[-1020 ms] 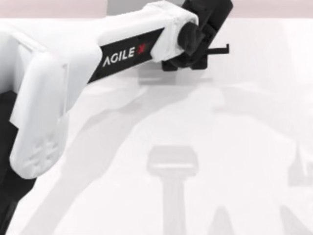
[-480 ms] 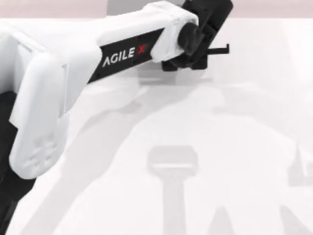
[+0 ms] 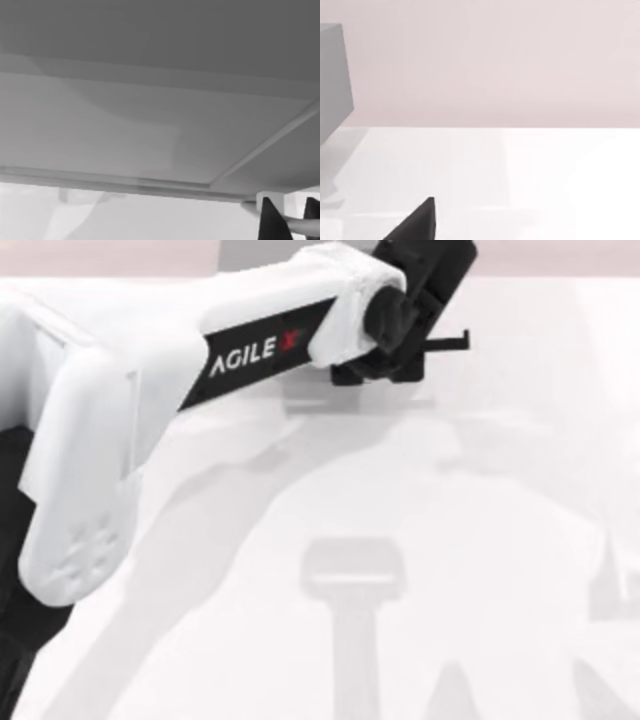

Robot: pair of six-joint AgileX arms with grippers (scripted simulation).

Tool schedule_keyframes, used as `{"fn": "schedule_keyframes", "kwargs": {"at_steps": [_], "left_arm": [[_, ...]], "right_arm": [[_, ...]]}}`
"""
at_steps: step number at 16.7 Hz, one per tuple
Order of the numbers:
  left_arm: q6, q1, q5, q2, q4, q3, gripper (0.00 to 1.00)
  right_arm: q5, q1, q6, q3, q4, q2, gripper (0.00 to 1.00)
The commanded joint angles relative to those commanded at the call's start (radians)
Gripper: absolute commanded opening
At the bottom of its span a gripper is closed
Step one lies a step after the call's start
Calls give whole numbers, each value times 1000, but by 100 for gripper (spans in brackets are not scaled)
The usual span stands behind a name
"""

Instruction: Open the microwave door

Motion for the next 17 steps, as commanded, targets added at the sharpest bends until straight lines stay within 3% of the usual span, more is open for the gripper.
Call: {"fn": "schedule_keyframes", "kwargs": {"at_steps": [17], "left_arm": [[41,2,25,-43,49,-75,0]], "right_arm": [[0,0,0,0,0,0,100]]}}
